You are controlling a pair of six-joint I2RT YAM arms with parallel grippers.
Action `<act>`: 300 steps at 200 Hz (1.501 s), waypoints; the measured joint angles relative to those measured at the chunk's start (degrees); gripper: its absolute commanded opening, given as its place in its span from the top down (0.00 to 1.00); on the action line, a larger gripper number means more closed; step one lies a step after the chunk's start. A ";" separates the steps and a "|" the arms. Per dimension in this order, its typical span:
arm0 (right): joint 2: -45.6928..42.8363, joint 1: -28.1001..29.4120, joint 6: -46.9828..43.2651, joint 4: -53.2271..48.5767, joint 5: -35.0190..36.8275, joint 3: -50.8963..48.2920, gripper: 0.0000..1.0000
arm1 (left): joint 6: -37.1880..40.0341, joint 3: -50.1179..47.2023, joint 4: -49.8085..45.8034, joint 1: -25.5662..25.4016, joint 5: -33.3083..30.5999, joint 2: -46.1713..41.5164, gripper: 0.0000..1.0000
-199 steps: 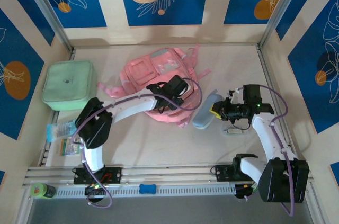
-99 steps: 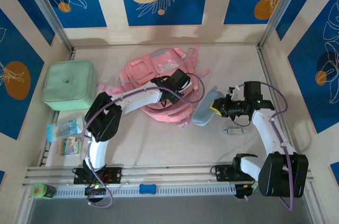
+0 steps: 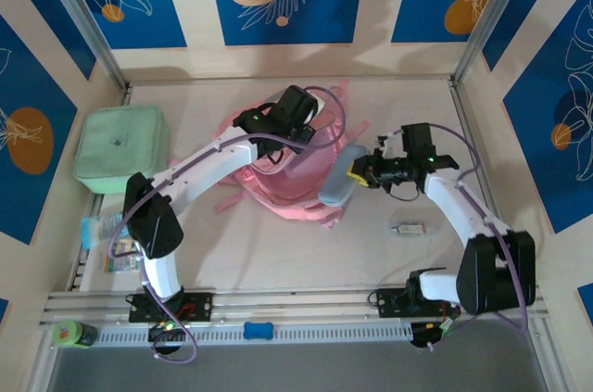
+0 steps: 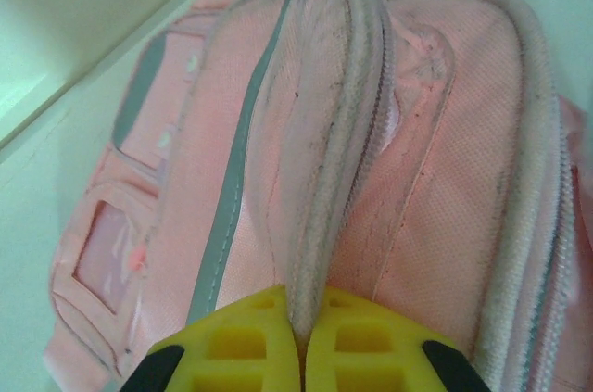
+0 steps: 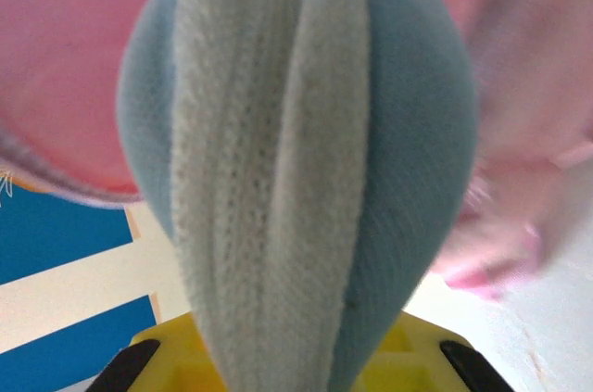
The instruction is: Pack books, pencil case, and school supplies into a backpack
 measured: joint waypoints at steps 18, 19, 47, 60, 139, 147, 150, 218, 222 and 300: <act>6.08 4.46 3.32 5.66 1.75 3.13 0.84 | -2.60 2.69 -2.62 -0.09 0.96 0.07 1.00; 6.29 4.61 3.43 5.86 1.81 3.28 0.85 | -2.73 2.91 -2.86 -0.09 0.98 0.09 1.00; 15.89 8.87 9.70 17.40 6.25 6.86 0.85 | -5.97 6.51 -5.57 -0.20 1.77 0.44 1.00; 19.78 9.70 13.16 23.58 8.57 6.82 0.85 | -7.23 7.43 -6.21 -0.22 2.25 0.59 1.00; 30.58 14.75 20.33 41.62 16.98 9.01 0.46 | -12.92 10.82 -7.96 -0.24 2.84 3.41 1.00; 29.81 14.67 19.69 41.72 16.98 8.44 0.45 | -13.16 10.82 -7.93 -0.20 2.84 3.39 1.00; 29.49 14.60 19.54 41.68 16.83 8.15 0.45 | -13.22 10.84 -7.93 -0.20 2.84 3.41 1.00; 20.85 8.85 17.86 33.83 19.52 3.87 0.59 | -13.66 10.84 -7.91 0.17 3.08 3.39 1.00; 20.98 8.57 17.81 33.31 19.67 4.20 0.61 | -13.66 10.84 -7.91 0.20 3.08 3.39 1.00; 32.87 13.68 16.79 29.53 22.80 17.27 0.90 | -14.71 10.84 -7.63 0.44 3.56 3.39 1.00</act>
